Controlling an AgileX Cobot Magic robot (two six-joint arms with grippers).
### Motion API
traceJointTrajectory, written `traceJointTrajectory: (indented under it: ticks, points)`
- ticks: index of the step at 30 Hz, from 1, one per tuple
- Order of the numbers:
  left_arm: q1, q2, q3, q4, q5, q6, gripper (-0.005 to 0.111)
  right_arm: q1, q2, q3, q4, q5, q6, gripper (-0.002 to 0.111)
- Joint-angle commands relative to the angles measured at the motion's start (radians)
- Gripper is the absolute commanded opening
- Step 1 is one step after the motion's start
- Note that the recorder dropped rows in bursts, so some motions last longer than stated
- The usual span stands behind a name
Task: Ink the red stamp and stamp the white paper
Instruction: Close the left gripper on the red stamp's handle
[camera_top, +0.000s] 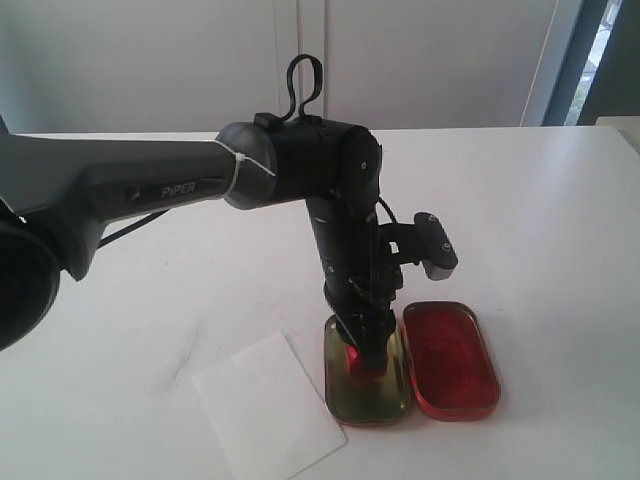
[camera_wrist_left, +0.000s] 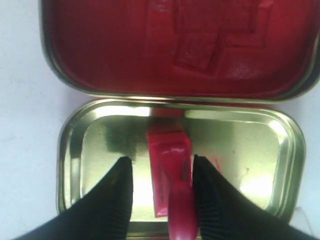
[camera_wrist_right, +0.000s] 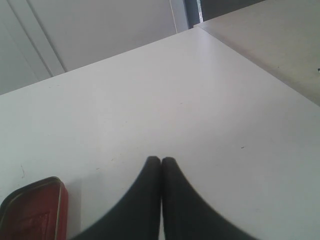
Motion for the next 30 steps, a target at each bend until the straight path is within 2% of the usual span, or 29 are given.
traceJointTrajectory:
  ticks: [1, 23, 30]
  points:
    - [0.0, -0.001, -0.003, -0.009, 0.034, -0.007, 0.044, 0.004, -0.004, 0.005, -0.006, -0.009, 0.004, 0.0]
    - [0.001, 0.005, -0.003, -0.009, 0.022, -0.007, 0.043, 0.004, -0.004, 0.005, -0.006, -0.009, 0.004, 0.0]
    - [0.001, 0.02, -0.003, -0.009, 0.042, -0.005, 0.03, 0.004, -0.004, 0.005, -0.006, -0.009, 0.004, 0.0]
